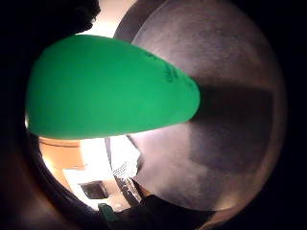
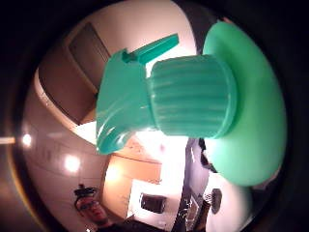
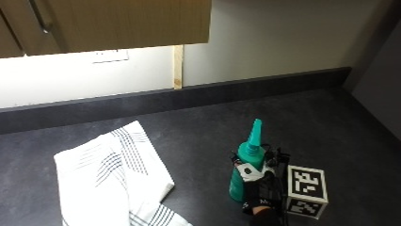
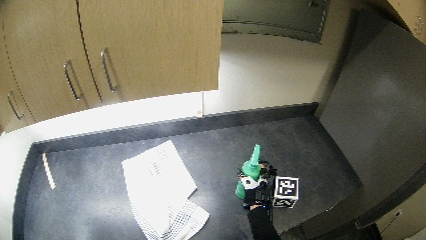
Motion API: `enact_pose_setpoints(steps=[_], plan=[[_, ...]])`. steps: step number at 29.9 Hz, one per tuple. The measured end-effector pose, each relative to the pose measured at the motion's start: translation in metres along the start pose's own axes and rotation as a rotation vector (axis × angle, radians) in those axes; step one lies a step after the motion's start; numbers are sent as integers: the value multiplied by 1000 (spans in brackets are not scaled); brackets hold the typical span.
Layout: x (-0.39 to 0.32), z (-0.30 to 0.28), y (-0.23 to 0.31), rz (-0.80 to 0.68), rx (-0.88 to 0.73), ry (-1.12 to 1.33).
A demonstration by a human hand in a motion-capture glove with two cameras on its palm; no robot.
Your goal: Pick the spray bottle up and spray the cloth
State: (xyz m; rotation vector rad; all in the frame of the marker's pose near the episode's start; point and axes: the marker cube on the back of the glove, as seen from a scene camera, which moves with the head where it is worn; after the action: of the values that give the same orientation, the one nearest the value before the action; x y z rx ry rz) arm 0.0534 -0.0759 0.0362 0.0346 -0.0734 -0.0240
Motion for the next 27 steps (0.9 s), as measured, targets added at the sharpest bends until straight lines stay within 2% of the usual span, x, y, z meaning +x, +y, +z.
enact_pose_setpoints(steps=[14,20,27], plan=[[14,-9,-14,-13,30,-23],[7,-6,-8,-1,15,-57],[-14,-22,-20,-55,43,-50]])
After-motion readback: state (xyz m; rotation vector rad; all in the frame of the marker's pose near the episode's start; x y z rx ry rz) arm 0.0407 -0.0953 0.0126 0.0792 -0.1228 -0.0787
